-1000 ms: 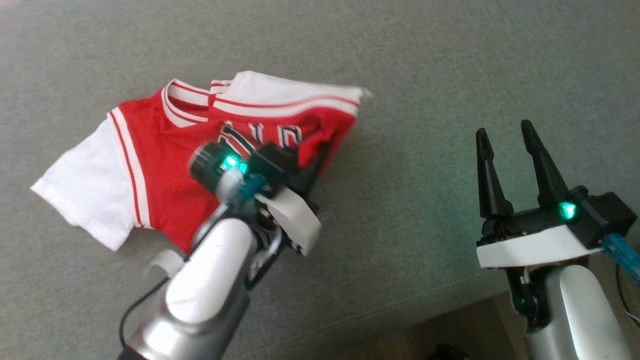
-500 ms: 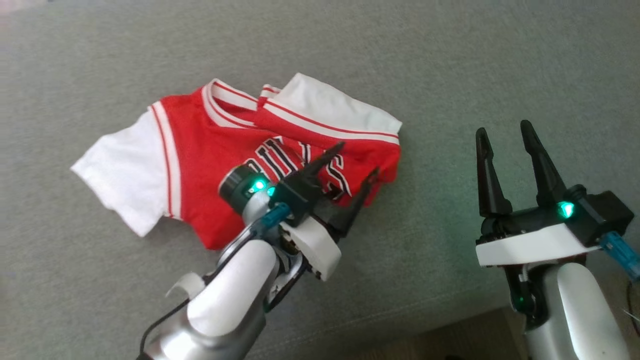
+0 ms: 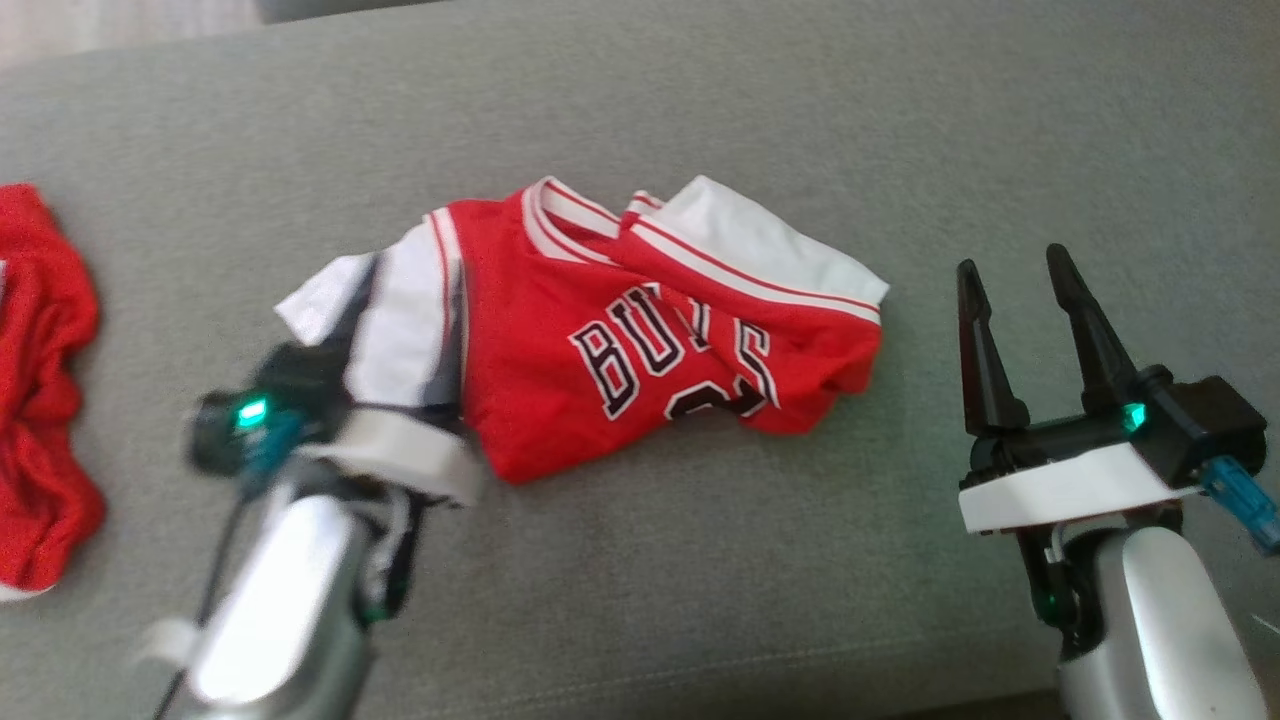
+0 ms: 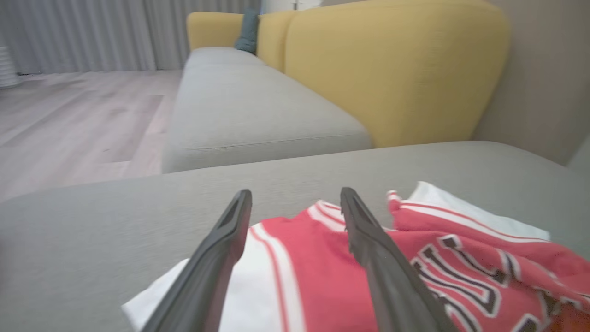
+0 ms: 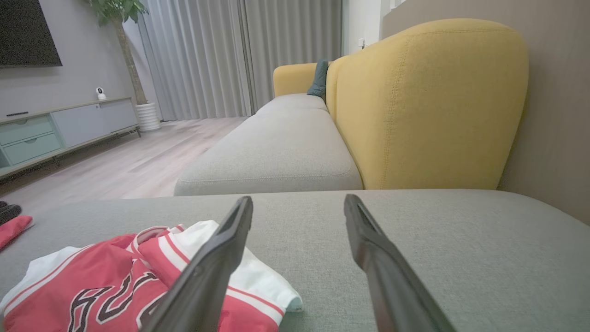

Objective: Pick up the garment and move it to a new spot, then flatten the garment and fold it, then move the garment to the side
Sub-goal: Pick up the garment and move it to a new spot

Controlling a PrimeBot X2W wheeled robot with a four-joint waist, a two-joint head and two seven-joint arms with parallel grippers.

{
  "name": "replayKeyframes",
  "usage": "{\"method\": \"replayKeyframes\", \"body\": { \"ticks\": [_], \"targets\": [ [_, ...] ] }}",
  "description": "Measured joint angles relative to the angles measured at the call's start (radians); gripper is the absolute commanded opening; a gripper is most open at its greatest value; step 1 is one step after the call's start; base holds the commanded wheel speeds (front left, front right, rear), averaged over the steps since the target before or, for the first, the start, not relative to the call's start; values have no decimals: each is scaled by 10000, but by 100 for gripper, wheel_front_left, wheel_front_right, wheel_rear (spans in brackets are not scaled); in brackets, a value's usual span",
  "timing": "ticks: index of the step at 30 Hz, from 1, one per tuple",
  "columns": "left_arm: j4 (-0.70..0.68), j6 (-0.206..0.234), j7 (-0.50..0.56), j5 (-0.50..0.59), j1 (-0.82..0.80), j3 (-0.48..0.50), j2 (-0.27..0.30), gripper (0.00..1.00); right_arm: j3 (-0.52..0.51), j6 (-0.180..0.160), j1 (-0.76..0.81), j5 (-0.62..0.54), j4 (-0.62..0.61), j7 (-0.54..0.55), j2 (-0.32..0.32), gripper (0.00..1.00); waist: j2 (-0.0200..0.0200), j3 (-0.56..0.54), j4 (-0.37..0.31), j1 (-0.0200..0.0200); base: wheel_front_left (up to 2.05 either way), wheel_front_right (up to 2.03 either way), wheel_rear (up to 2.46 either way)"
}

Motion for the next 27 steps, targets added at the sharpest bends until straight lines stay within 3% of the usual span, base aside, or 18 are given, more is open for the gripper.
{"method": "replayKeyframes", "body": {
  "ticks": [5, 10, 27],
  "targets": [
    [-746, 284, -2, 0, 860, 1116, 453, 100, -44, 0, 93, -75, -61, 138, 0, 100, 0, -211, 380, 0, 0, 0, 0],
    [-1195, 357, -2, -84, 1572, 1691, 539, 100, -88, 0, 312, -113, -71, 198, 2, 100, 0, -374, 610, 0, 0, 0, 0],
    [-1618, -13, -2, 111, 3103, 1927, 527, 100, -428, 0, 1279, -82, -31, 591, 2, 100, 0, -1256, 669, 0, 0, 0, 0]
  ]
}}
